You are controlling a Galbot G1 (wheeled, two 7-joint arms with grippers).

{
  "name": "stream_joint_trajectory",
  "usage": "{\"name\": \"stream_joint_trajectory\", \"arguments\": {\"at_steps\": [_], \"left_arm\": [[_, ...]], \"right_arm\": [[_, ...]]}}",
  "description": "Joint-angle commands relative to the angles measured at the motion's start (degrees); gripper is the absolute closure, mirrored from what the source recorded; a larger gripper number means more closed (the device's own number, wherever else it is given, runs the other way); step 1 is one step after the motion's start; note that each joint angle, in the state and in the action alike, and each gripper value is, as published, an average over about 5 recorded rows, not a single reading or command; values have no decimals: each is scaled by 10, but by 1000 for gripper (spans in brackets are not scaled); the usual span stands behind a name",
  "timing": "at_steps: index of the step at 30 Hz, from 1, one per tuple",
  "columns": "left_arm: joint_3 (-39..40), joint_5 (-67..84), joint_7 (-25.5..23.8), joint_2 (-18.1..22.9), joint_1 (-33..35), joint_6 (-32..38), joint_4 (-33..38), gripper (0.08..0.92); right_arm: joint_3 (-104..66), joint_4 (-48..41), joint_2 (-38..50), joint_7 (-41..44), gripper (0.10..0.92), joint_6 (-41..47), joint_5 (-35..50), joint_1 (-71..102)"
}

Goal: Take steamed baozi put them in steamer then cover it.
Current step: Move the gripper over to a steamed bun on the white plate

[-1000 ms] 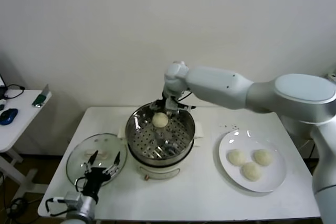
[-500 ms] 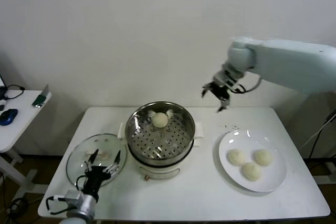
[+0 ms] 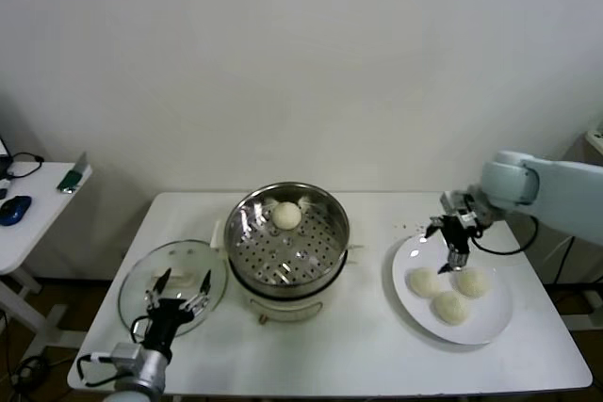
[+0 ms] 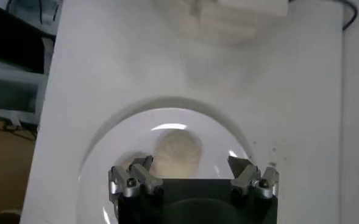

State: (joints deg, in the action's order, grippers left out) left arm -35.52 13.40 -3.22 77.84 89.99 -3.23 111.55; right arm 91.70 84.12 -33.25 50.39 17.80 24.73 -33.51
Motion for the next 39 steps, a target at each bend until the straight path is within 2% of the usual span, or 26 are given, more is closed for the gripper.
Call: {"name": "stream_joint_trajectory", "arguments": {"at_steps": [1,16,27,30,39], "left_arm": [[0,-1,0,0,1,1,-1,177],[6,-4,0,-1,-4,0,-8,177],[5,-2,0,-1,-11,-2,-11,177],[6,-2,0,0,-12,-2,-11,177],[6,-2,0,1,-14,-3,-12,177]], "right_arm": [[-122,-19,34,-30,203,68,-65,161],[-182,-70,-33,-49,203,67,-80,215],[-180,-85,-51,-47,204,68,-82,218],[-181,-88,-54,-46,223,68,-79,219],[-180,-87,-58,-34,372,64,-79,207]]}}
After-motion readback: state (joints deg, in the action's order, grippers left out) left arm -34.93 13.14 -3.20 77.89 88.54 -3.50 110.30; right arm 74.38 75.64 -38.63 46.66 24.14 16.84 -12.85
